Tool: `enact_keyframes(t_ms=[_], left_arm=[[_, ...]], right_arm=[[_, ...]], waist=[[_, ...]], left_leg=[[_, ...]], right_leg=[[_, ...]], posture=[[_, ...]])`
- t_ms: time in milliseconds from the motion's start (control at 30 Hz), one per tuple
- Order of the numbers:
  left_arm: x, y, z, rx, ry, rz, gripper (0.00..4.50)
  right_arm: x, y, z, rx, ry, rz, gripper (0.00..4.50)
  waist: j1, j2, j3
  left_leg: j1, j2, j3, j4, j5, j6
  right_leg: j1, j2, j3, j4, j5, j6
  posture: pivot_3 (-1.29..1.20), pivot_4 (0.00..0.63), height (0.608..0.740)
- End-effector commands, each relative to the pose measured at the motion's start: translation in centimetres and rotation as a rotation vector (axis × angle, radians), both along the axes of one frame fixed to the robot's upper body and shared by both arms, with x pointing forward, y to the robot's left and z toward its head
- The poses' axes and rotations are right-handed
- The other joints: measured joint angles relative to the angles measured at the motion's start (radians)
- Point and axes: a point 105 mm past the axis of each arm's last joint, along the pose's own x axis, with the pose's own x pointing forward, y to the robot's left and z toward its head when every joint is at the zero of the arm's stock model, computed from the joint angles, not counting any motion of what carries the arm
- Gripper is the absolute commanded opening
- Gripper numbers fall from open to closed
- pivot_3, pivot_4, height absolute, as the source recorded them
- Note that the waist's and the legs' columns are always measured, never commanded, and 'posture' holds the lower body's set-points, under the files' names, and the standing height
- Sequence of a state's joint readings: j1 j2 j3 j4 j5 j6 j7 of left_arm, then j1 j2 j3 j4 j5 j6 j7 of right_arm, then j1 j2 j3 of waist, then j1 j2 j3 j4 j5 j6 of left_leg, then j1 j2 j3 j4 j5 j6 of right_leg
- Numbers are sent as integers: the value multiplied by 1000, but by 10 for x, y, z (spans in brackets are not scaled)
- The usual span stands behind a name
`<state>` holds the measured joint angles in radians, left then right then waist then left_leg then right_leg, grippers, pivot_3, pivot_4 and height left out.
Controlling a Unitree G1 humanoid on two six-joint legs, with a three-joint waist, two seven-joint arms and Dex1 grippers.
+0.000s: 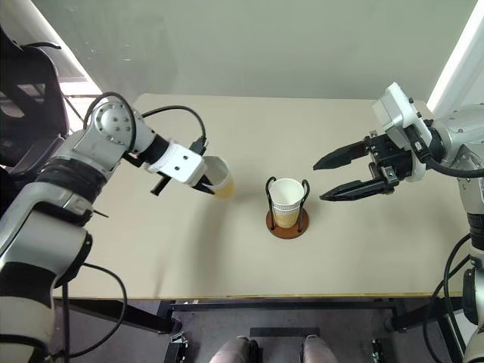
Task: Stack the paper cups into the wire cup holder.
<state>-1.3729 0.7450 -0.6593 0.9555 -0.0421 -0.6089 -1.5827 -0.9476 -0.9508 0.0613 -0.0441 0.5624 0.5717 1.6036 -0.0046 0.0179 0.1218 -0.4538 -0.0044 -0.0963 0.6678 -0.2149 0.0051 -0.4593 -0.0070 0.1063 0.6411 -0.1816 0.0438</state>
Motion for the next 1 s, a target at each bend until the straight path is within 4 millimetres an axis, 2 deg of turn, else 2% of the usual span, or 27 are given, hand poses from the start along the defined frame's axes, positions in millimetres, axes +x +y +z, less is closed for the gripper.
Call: enact_keyframes(t_ms=[33,133,300,400,633,800,1000], left_arm=[[2,-9,23,-20,-58,-39,17],[4,-16,29,-23,-75,-53,17],[8,-28,39,-34,-99,-57,17],[8,-45,59,-77,-128,-70,17],[1,-78,87,-144,-143,-130,17],[-3,-88,94,-168,-133,-152,17],[-6,-91,91,-190,-91,-156,17]], right_arm=[[-4,-3,5,-16,-29,-1,2609],[-3,-8,4,-27,-18,-16,2609],[4,-16,3,-35,-32,-44,2609],[6,-19,1,-53,-32,-49,2609],[7,-20,1,-67,-35,-45,2609],[9,-21,2,-62,-40,-40,2609],[20,-39,-5,-82,-68,-94,2609]], waist=[[0,0,0],[0,0,0],[0,0,0],[2,-1,1],[11,-1,1],[9,-1,1],[9,-1,1]], left_leg=[[0,0,0,0,0,0],[0,0,0,0,0,0],[-1,0,0,-1,0,1],[-2,0,0,0,-1,2],[-2,-1,3,0,-4,6],[-2,-1,6,0,-5,8],[-2,0,5,1,-5,8]], right_leg=[[0,0,0,-1,1,2],[1,0,0,-3,5,9],[3,0,1,-10,6,10],[4,0,1,-13,7,12],[5,-2,1,-15,7,15],[5,-1,2,-15,7,17],[5,-1,2,-14,7,17]], posture=[[0,150,740],[0,150,740],[0,150,740],[0,150,740],[0,150,740],[0,150,740],[0,150,740]])
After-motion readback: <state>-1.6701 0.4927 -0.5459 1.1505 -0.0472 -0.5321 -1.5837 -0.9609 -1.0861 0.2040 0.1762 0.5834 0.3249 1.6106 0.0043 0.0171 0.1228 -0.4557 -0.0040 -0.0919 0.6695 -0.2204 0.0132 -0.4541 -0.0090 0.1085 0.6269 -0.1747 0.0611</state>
